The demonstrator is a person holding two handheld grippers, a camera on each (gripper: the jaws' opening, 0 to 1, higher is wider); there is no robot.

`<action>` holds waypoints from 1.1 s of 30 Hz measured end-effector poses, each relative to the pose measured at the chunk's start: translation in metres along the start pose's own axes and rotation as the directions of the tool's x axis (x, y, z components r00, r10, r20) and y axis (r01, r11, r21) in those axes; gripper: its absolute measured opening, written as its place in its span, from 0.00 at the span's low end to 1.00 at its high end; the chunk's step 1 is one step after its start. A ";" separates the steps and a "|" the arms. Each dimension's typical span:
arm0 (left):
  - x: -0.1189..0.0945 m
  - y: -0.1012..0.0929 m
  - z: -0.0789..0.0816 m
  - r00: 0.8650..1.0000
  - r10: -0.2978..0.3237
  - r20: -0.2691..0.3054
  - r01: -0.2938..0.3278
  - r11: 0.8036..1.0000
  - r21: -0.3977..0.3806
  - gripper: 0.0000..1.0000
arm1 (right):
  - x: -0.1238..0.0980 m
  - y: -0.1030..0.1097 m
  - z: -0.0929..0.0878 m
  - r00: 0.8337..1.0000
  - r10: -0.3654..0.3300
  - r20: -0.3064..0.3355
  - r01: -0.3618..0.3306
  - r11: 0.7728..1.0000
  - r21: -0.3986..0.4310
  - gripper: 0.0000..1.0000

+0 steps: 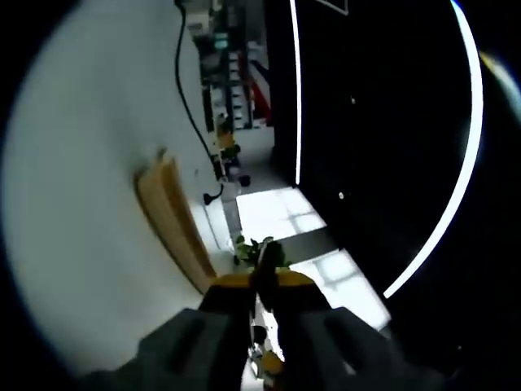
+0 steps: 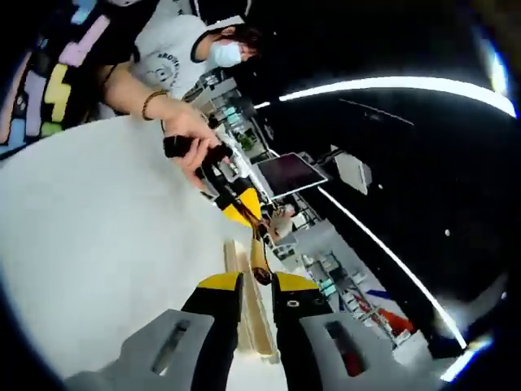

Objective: Arrange the utensils inside the cutlery case until each visible utensil rests in its matching compartment.

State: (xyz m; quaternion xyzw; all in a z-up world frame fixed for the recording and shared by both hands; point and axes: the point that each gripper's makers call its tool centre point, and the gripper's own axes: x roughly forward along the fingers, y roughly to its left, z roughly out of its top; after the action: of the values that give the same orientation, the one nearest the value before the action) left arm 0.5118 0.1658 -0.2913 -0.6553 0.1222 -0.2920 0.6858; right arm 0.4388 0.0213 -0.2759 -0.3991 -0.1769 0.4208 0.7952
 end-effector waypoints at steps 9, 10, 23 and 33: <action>0.010 -0.010 0.028 0.989 0.032 0.144 -0.040 0.998 0.054 0.06 | 0.001 -0.011 -0.027 0.995 -0.039 -0.096 0.057 0.978 0.199 0.16; 0.016 -0.012 0.029 0.988 0.041 0.147 -0.050 0.997 0.058 0.06 | 0.001 -0.012 -0.030 0.993 -0.043 -0.109 0.066 0.976 0.210 0.16; 0.049 0.011 0.041 0.940 0.192 0.281 -0.231 0.967 0.111 0.06 | -0.010 -0.029 -0.047 0.972 -0.126 -0.199 0.178 0.945 0.274 0.16; 0.042 0.031 0.034 0.930 0.234 0.284 -0.277 0.953 0.124 0.06 | -0.010 -0.026 -0.053 0.968 -0.109 -0.226 0.173 0.941 0.289 0.14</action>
State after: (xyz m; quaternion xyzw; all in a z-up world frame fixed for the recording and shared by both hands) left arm 0.5713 0.1696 -0.3091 -0.6093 0.0895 -0.1184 0.7790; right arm 0.4798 -0.0208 -0.2875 -0.2986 -0.0539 0.3410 0.8898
